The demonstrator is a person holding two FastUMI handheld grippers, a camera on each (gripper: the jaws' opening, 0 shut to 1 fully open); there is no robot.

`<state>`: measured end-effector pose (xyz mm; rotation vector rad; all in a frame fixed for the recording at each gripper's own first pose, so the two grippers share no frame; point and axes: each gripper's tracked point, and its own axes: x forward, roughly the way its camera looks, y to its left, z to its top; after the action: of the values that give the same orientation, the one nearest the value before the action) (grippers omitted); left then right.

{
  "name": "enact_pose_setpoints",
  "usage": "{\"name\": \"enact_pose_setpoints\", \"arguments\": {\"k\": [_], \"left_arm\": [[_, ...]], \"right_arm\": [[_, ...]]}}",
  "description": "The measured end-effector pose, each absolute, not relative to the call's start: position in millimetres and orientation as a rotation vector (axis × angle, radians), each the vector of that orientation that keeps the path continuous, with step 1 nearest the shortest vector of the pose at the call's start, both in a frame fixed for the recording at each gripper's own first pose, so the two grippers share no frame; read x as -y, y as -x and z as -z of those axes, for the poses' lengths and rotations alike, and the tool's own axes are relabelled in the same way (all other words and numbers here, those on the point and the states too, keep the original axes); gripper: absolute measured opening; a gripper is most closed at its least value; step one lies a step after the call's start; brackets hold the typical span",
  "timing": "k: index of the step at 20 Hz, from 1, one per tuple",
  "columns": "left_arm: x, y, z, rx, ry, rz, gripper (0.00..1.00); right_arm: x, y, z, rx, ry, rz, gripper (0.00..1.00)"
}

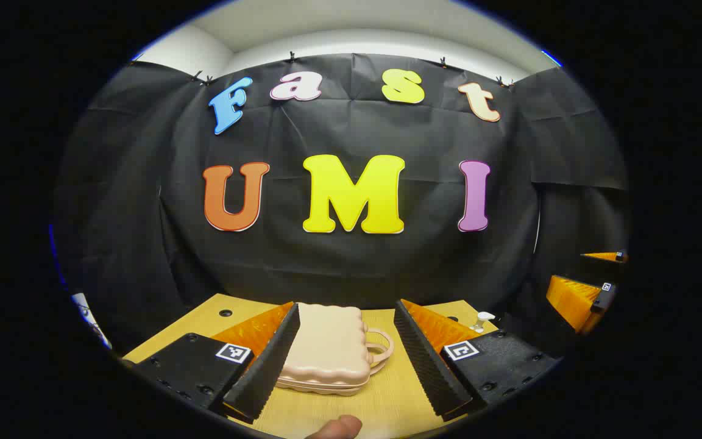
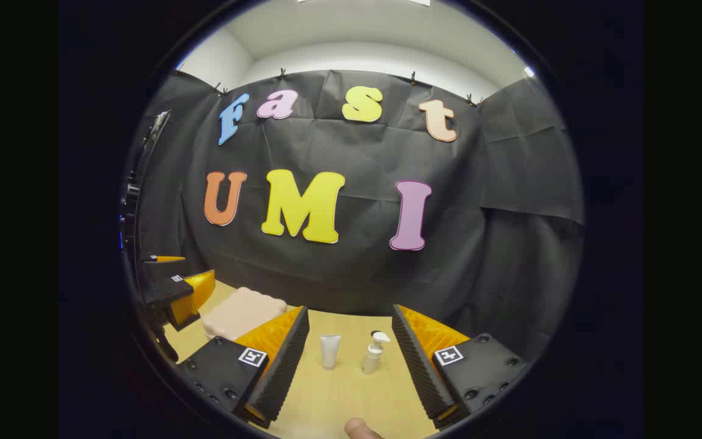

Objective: First open the suitcase, pack the skin care products into it, and then close the suitcase.

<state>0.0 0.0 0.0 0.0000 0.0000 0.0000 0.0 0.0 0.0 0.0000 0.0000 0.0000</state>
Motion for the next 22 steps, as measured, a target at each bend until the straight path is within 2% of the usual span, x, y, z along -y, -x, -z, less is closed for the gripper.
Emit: {"name": "enact_pose_setpoints", "arguments": {"k": [7,17,22], "left_arm": [[21.3,-17.5,-10.9,0.036,-0.001,0.029,0.99],[29.5,-21.5,-2.2,0.028,-0.012,-0.004,0.99],[32.2,-31.4,15.9,0.002,-0.057,-0.019,0.99]], "right_arm": [[20.1,-37.4,-5.5,-0.009,-0.026,0.041,0.81],[9.1,-55.5,4.9,-0.030,0.008,-0.049,0.80],[27.7,-56.5,17.5,-0.051,0.020,-0.035,0.81]]}}
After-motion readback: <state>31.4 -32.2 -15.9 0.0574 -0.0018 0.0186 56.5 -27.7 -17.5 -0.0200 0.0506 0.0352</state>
